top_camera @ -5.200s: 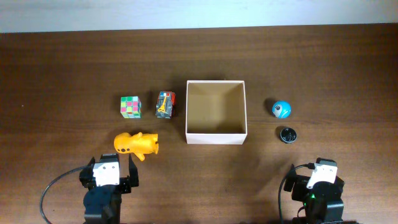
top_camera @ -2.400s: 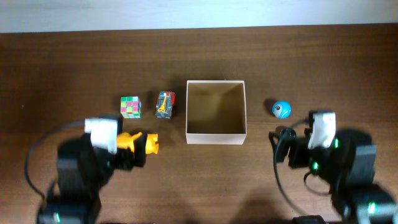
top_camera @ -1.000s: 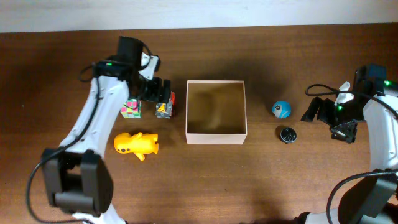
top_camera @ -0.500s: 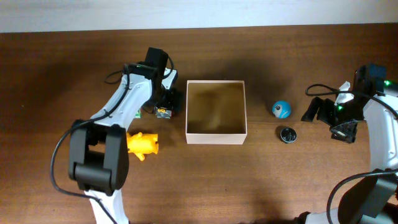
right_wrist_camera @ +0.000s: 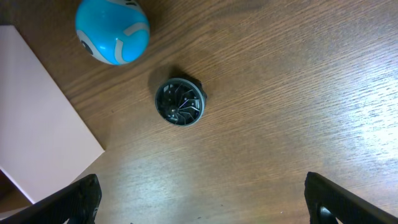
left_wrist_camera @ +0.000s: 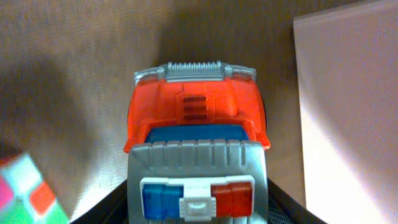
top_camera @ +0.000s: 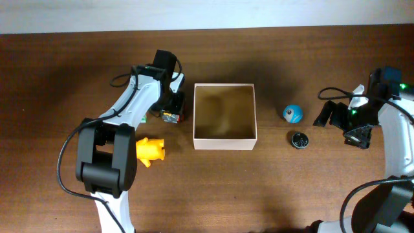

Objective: Pack container
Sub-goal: 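Carry the truck with left gripper into the box and release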

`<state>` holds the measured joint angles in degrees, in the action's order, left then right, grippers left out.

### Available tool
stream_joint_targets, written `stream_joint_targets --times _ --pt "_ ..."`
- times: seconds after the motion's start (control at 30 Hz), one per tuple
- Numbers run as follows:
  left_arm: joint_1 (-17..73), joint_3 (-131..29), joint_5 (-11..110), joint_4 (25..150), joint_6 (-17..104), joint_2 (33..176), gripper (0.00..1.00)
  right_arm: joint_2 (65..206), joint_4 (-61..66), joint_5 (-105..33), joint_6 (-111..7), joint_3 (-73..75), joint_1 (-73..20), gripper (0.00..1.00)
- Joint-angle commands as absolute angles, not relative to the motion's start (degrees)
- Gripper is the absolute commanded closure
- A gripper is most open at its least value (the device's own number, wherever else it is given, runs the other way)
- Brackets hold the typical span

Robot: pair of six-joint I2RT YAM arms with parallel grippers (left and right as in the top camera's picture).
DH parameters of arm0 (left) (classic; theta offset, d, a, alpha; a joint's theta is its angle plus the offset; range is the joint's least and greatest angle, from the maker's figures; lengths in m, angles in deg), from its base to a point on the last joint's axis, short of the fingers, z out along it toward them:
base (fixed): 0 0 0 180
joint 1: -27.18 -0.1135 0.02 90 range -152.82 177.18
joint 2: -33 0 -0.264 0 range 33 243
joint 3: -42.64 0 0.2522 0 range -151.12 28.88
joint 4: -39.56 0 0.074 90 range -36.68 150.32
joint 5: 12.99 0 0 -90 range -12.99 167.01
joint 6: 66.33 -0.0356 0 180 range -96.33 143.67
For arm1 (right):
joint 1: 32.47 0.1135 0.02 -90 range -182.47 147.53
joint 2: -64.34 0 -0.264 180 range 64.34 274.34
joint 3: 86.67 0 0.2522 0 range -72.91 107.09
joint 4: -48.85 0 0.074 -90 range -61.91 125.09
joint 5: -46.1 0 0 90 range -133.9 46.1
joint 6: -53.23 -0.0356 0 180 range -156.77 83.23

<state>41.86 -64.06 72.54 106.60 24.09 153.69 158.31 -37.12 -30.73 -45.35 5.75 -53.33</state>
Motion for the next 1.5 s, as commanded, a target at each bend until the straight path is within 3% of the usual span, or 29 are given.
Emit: stream_joint_targets --times 0.0,0.2,0.43,0.67,0.93,1.47 --pt "41.8 -70.1 72.4 110.3 24.1 154.3 0.56 158.5 -37.0 -30.4 -44.8 6.7 -53.6 0.01" --pt "41.8 -84.8 74.1 123.3 24.5 154.3 0.59 158.5 -37.1 -30.4 -44.8 6.7 -53.6 0.01" --pt "43.6 -99.5 73.6 135.6 33.1 154.3 0.6 158.5 -37.0 -30.4 -44.8 6.7 -53.6 0.01" --pt "50.9 -100.2 73.7 134.3 39.4 154.5 0.62 158.5 -37.1 -30.4 -44.8 6.7 -53.6 0.01" --pt "58.2 -98.5 81.8 130.9 45.5 157.6 0.6 158.5 -37.1 -30.4 -44.8 6.7 -53.6 0.01" --pt "60.2 -98.3 80.5 131.2 49.1 169.3 0.6 158.5 -37.0 -30.4 -44.8 6.7 -53.6 0.01"
